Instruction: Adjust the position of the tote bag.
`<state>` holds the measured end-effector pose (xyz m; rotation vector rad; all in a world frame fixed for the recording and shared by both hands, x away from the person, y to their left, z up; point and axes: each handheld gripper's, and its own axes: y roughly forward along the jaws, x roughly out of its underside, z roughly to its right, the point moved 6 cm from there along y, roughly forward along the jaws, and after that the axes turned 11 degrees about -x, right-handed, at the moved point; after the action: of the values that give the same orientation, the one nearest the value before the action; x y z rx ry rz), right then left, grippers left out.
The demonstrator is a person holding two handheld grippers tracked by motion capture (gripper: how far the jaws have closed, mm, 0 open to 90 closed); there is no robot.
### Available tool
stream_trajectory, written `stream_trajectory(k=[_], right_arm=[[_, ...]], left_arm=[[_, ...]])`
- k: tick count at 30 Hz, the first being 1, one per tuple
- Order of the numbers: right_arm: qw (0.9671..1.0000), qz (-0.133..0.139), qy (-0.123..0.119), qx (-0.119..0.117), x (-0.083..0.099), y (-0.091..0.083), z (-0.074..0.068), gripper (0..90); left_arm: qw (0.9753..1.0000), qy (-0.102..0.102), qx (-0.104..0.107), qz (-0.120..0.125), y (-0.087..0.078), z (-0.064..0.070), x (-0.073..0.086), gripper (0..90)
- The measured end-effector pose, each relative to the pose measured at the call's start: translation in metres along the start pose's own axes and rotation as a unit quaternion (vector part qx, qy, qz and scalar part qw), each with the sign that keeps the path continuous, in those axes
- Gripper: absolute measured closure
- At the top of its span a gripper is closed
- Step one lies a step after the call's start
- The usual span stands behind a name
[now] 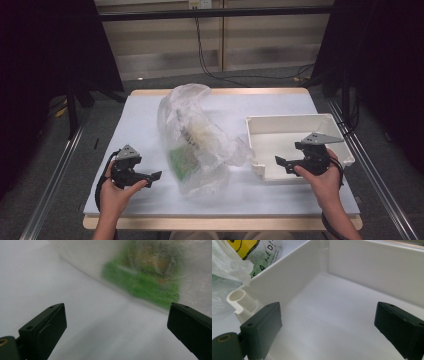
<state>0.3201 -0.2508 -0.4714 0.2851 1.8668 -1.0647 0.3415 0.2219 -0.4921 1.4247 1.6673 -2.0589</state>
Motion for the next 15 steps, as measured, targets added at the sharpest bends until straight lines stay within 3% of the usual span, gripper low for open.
stream_trajectory(k=[15], right_arm=[[1.0, 0.003, 0.003, -0.001, -0.002, 0.003, 0.004, 6.9]], left_arm=[[0.9991, 0.022, 0.036, -0.005, -0.001, 0.024, -0.003, 3.5]])
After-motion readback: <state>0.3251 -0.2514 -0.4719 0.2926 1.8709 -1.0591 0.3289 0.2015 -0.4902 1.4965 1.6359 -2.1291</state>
